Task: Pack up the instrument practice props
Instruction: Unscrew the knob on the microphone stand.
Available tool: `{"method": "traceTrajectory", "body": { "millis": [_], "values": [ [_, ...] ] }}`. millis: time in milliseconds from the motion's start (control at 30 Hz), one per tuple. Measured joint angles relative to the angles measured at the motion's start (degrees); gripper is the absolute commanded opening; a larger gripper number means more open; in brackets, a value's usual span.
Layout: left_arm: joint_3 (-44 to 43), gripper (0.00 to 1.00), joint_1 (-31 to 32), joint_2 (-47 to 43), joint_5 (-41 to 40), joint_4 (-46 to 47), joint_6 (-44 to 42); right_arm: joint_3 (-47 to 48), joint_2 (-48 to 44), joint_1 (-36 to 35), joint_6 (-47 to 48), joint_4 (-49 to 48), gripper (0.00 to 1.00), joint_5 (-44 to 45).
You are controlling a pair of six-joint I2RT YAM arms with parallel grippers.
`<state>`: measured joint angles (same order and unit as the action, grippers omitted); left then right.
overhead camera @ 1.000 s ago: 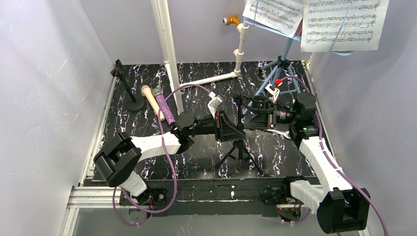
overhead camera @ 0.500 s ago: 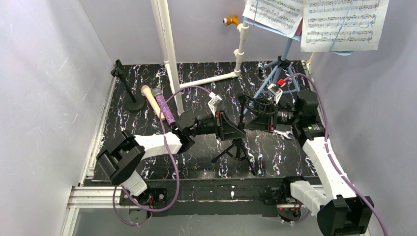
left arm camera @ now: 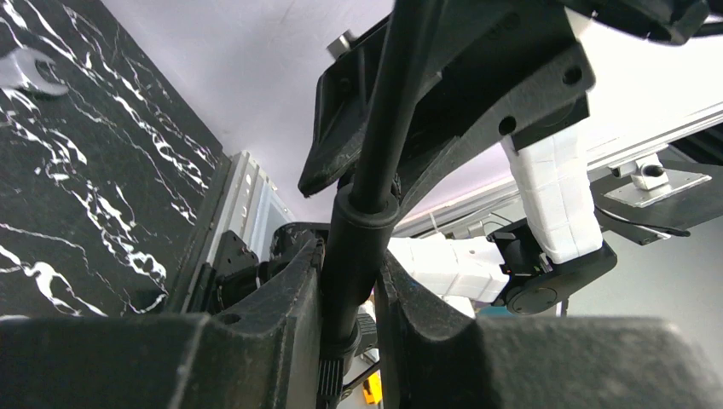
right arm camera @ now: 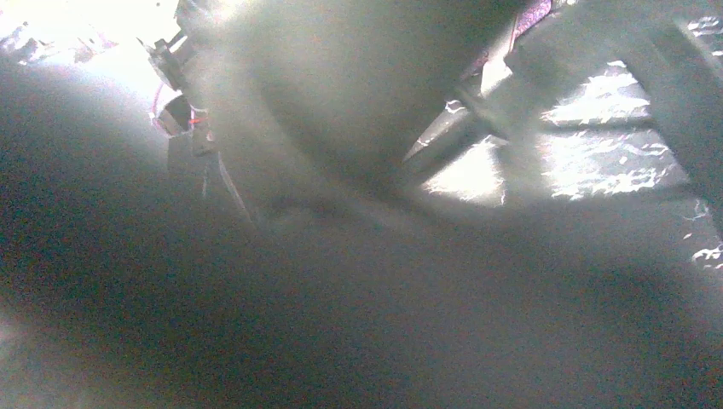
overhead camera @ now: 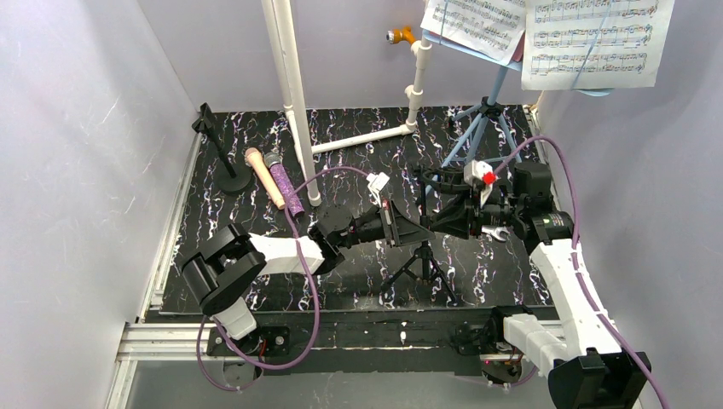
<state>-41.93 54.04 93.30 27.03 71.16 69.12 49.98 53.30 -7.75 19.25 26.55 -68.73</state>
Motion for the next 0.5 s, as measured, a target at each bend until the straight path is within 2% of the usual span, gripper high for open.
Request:
{"method": "traceTrajectory", "body": {
  "millis": [100, 167, 233, 300, 367, 500],
  "values": [
    [0.0, 0.00, 0.6, 0.8, -0.7, 0.0, 1.3, 1.4, 0.0, 0.3, 18.5, 9.2, 0.01, -0.2],
    [0.0, 0.00, 1.1, 1.1, -0.5, -0.2, 1.8, 1.5, -0.1, 0.6, 26.6, 12.9, 0.34, -0.7],
    [0.0, 0.00, 1.3, 1.1, 0.0, -0.1, 1.8, 1.4, -0.1, 0.7, 28.9, 13.9, 0.54, -1.6],
    [0.0, 0.00, 1.2, 1.1, 0.3, 0.3, 1.4, 1.2, -0.2, 0.6, 28.5, 13.9, 0.65, -2.4],
    [0.0, 0.00, 1.0, 1.0, 1.7, 0.6, 0.7, 0.6, -0.3, 0.7, 25.7, 12.2, 0.73, -2.1],
    [0.2, 0.00, 0.1, -0.3, 3.5, 0.5, -2.2, -2.0, -0.9, 0.7, 10.4, 3.3, 0.77, -1.2]
  ]
}}
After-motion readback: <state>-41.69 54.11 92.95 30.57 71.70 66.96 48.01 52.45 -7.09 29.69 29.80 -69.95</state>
